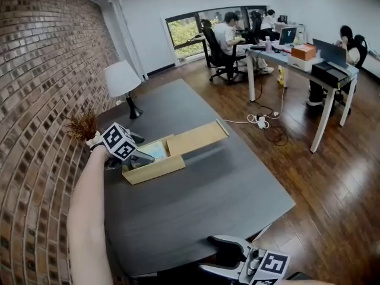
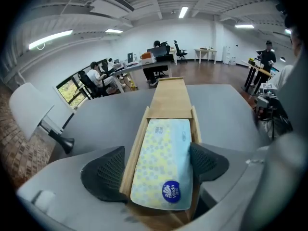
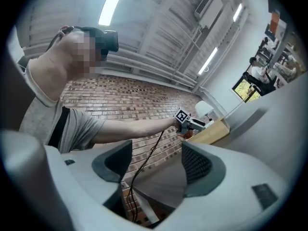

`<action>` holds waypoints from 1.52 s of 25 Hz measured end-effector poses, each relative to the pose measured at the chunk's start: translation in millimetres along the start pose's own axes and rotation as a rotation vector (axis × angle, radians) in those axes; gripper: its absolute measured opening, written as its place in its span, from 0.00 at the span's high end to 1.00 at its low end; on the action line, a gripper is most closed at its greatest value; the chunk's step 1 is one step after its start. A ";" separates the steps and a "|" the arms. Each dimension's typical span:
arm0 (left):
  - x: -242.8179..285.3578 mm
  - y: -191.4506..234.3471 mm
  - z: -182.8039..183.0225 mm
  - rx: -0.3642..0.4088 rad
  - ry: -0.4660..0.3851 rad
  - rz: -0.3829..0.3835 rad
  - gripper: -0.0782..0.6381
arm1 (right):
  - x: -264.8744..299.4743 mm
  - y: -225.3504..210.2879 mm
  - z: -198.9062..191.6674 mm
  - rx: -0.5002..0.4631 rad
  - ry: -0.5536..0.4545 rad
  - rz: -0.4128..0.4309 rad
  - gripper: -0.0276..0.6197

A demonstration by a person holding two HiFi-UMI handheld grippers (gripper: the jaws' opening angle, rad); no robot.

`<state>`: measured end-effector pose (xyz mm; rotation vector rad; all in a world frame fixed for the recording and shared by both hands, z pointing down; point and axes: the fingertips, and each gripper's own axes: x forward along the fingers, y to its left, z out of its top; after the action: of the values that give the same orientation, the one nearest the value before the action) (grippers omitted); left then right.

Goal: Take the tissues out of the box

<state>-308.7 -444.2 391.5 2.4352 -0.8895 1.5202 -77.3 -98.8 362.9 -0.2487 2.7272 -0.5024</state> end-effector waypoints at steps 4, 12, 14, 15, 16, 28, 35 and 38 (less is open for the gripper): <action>2.6 7.4 3.9 0.081 0.037 0.035 0.25 | 2.0 -0.2 1.4 -0.007 -0.003 -0.002 0.47; 4.0 2.1 7.2 0.167 0.076 0.062 0.32 | 3.0 0.4 0.4 -0.004 0.005 -0.003 0.47; 10.4 -6.2 0.2 0.159 0.111 0.023 0.45 | 3.0 0.2 0.4 -0.001 0.005 -0.004 0.47; 13.4 -6.1 -1.4 0.157 0.121 0.022 0.44 | 2.7 0.1 0.2 -0.001 0.005 -0.004 0.47; 15.8 -4.1 -2.1 0.156 0.127 0.030 0.42 | 2.4 0.1 -0.2 -0.002 0.005 -0.003 0.47; 16.1 -1.9 -2.0 0.186 0.057 0.070 0.42 | 3.8 0.6 -0.1 0.001 0.001 0.008 0.47; -41.9 5.5 27.6 0.119 -0.198 0.179 0.42 | 2.1 -3.1 -6.7 -0.011 0.011 -0.006 0.47; -88.0 0.0 45.3 0.026 -0.431 0.218 0.42 | 0.6 -5.7 -9.6 -0.015 0.019 -0.015 0.47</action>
<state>-301.4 -426.8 294.3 2.8191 -1.2489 1.0753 -80.8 -101.1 373.2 -0.2701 2.7502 -0.4911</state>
